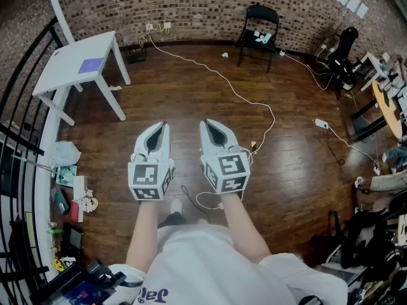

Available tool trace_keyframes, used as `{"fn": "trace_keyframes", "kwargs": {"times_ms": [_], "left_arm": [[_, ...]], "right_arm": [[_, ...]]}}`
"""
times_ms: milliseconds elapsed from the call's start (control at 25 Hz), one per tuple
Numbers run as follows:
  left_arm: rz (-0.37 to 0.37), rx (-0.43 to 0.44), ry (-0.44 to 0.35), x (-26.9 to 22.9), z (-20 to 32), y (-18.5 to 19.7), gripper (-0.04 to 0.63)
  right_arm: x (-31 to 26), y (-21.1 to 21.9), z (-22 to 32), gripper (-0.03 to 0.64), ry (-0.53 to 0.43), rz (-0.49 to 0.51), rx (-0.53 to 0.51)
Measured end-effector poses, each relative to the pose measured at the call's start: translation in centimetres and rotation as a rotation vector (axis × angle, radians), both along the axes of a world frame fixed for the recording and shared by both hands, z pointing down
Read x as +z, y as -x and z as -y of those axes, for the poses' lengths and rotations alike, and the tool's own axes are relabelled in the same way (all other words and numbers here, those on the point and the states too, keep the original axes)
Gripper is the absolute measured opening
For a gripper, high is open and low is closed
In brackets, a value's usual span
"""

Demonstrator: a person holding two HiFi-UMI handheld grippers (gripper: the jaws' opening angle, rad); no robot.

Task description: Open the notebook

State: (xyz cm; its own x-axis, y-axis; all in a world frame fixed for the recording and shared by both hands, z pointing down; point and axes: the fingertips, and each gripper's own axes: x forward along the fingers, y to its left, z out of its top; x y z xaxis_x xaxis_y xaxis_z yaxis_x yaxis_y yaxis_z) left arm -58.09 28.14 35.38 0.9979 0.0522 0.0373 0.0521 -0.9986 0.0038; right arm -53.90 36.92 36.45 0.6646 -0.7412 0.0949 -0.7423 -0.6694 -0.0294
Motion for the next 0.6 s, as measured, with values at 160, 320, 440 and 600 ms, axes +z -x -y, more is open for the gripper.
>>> {"fn": "trace_keyframes", "kwargs": {"times_ms": [160, 320, 440, 600], "left_arm": [[0.027, 0.043, 0.007, 0.2, 2.5, -2.5, 0.015], [0.027, 0.036, 0.029, 0.9, 5.4, -4.7, 0.017], [-0.021, 0.023, 0.048, 0.3, 7.5, -5.6, 0.017], [-0.007, 0.065, 0.049, 0.6, 8.5, -7.2, 0.017]], "right_arm": [[-0.7, -2.2, 2.3, -0.015, -0.034, -0.013, 0.033], [-0.2, -3.7, 5.1, -0.015, -0.005, -0.012, 0.027], [-0.3, -4.1, 7.3, -0.015, -0.013, -0.017, -0.011], [-0.6, -4.8, 8.9, -0.015, -0.010, -0.044, -0.002]]}}
